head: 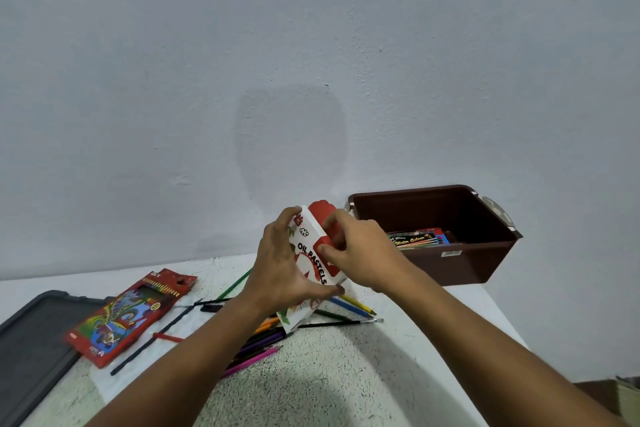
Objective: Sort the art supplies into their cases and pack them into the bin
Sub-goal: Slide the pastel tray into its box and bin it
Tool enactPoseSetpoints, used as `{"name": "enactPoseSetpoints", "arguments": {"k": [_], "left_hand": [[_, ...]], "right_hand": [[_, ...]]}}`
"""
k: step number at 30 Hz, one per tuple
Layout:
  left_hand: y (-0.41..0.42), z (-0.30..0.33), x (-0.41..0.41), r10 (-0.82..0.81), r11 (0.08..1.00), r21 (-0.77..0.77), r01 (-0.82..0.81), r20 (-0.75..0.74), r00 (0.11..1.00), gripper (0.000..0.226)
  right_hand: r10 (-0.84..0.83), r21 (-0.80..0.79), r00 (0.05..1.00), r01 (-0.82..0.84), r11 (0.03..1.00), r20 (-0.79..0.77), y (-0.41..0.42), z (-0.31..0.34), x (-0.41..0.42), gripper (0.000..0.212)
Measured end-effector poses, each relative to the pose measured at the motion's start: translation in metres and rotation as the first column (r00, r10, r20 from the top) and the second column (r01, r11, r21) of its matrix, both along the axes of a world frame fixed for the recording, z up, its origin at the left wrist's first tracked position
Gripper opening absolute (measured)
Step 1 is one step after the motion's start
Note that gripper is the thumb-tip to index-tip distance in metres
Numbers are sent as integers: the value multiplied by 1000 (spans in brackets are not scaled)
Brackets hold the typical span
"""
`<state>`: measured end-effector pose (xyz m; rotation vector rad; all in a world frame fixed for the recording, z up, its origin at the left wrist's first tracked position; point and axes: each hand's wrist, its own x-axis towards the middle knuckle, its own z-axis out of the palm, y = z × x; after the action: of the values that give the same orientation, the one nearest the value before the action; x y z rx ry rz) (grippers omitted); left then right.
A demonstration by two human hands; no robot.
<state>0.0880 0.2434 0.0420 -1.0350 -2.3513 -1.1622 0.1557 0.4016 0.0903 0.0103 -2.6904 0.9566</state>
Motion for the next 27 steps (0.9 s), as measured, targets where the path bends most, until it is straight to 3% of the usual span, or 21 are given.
{"name": "enactPoseSetpoints", "arguments": {"k": [3,4,6,8,12,14,16,17,19,20,21,24,27], "left_hand": [[6,5,-4,-14,1000,-8,14,-8,1000,129],[11,5,-7,-24,1000,-15,24,-17,1000,130],[16,9,-10,-35,999,-35,34,-37,999,131],[26,12,-13,-54,998,-42,51,-56,997,130],[51,26,-14,-80,997,-18,78,-116,990,118],[61,30,-18,51,999,-7,-52,-112,992,104],[66,32,-26,280,959,24,-281,48,959,90],[67,34,-30,325,940,31,-338,212,922,85],[71,36,-35,118,945,169,-279,621,775,68],[75,38,-35,-20,931,260,-256,737,675,56],[80,41,-35,-68,924,291,-247,762,644,46],[106,44,-40,-27,950,240,-201,702,712,36],[129,40,-42,17,991,88,-97,649,760,30]], "right_hand": [[-79,121,995,87,989,-67,9,1,-3,31],[-90,89,994,95,992,-61,16,2,-4,29],[-18,-215,1000,20,977,11,23,6,-5,22],[61,-512,997,-29,858,46,34,5,-4,19],[-52,-609,998,23,792,-30,53,6,-9,15],[-153,-685,986,64,725,-70,66,9,-14,11],[-234,-770,970,100,630,-66,84,14,-14,8],[-260,-799,964,111,590,-58,94,17,-14,7],[-297,-839,954,131,528,-38,115,17,-15,10],[-313,-847,950,145,512,-26,123,15,-16,12],[-324,-848,946,157,506,-18,129,12,-16,15],[-387,-827,922,219,519,1,149,-3,-25,30],[-469,-630,880,403,664,69,174,-25,-34,40]]}}
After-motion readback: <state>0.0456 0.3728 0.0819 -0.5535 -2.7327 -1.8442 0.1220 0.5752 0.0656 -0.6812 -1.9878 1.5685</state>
